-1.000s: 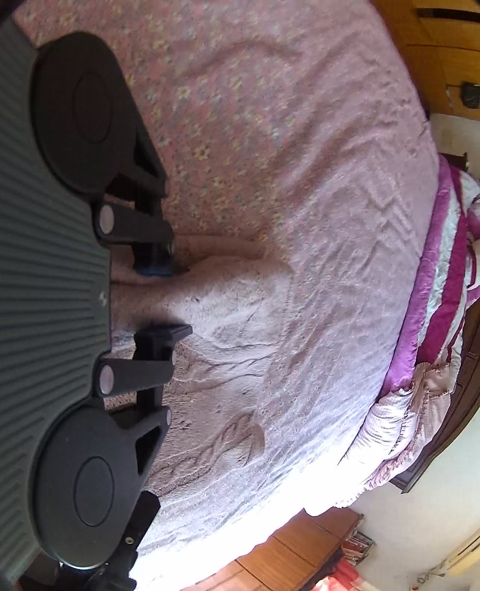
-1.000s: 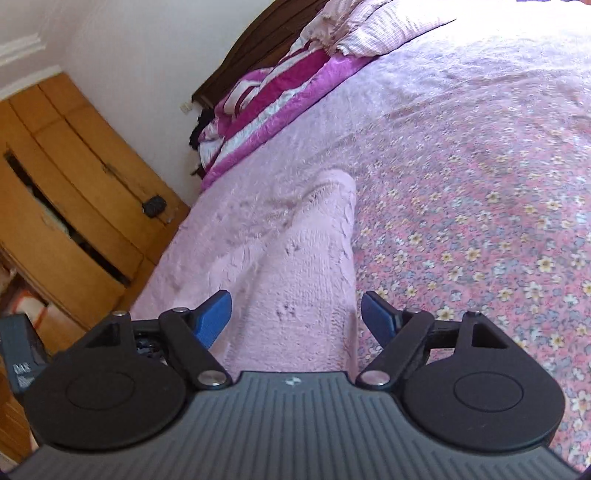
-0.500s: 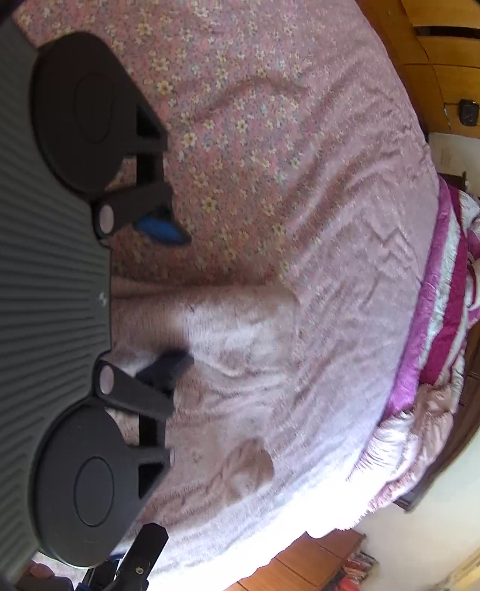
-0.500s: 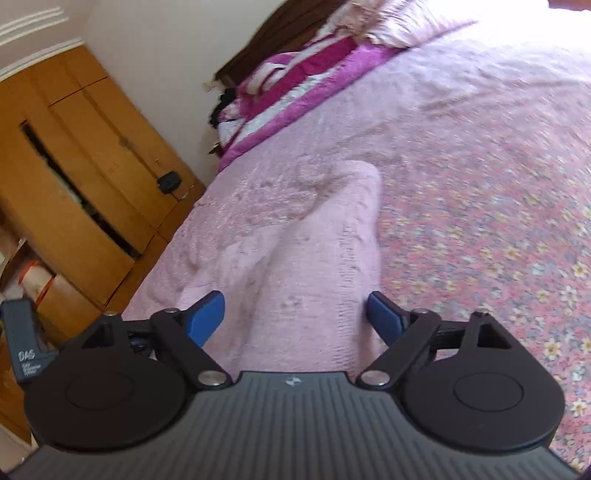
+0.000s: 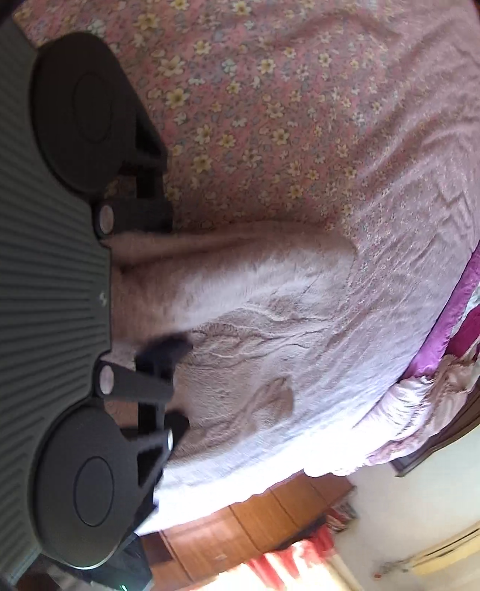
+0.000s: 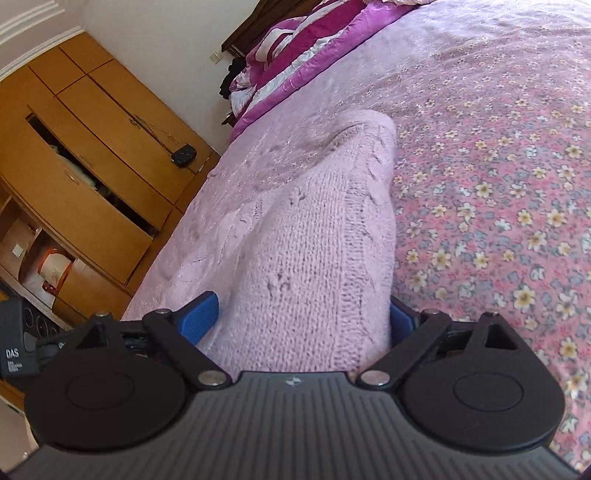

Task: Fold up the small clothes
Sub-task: 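Grasp the folded cardigan edge with both grippers and lift it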

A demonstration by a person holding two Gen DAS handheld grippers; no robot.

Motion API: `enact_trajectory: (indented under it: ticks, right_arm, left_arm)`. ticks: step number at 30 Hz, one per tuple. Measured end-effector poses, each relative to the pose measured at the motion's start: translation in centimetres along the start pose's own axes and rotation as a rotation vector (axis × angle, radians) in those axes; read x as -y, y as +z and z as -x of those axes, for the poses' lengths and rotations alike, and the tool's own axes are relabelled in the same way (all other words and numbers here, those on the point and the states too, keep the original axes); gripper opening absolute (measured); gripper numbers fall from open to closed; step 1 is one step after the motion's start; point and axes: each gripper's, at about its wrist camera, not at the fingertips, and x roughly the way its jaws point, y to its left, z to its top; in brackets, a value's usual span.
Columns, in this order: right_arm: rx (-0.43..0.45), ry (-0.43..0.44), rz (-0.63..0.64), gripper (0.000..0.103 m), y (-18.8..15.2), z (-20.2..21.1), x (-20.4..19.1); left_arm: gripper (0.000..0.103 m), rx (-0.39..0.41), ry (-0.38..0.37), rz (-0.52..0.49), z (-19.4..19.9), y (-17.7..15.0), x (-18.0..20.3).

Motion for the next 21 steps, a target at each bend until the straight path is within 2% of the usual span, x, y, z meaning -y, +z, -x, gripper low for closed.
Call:
enact_trajectory:
  ticks: [1, 4, 6, 11, 16, 21]
  right_arm:
    - [-0.003, -0.028, -0.022, 0.071, 0.3, -0.1, 0.0]
    - [-0.037, -0.030, -0.110, 0.058, 1.5, 0.1, 0.0]
    - [-0.044, -0.033, -0.093, 0.055, 2.4, 0.6, -1.0]
    - [-0.022, 0.002, -0.060, 0.053, 4.1, 3.8, -3.1]
    - [-0.014, -0.011, -0.034, 0.053, 4.1, 8.7, -3.3]
    - [0.007, -0.048, -0.019, 0.053, 1.5, 14.5, -1.5]
  left_arm:
    - [0.035, -0.003, -0.009, 0.011, 0.2, 0.1, -0.2]
    - [0.032, -0.016, -0.009, 0.012, 0.7, 0.7, 0.6]
    - [0.031, -0.007, -0.013, 0.009, 1.4, 0.9, 1.3]
    - [0.031, 0.002, -0.086, 0.031, 3.1, 0.4, 3.3]
    - [0.031, 0.001, -0.116, -0.021, 4.3, -2.8, 6.1]
    - [0.030, -0.018, -0.127, -0.089, 4.3, -7.0, 8.1]
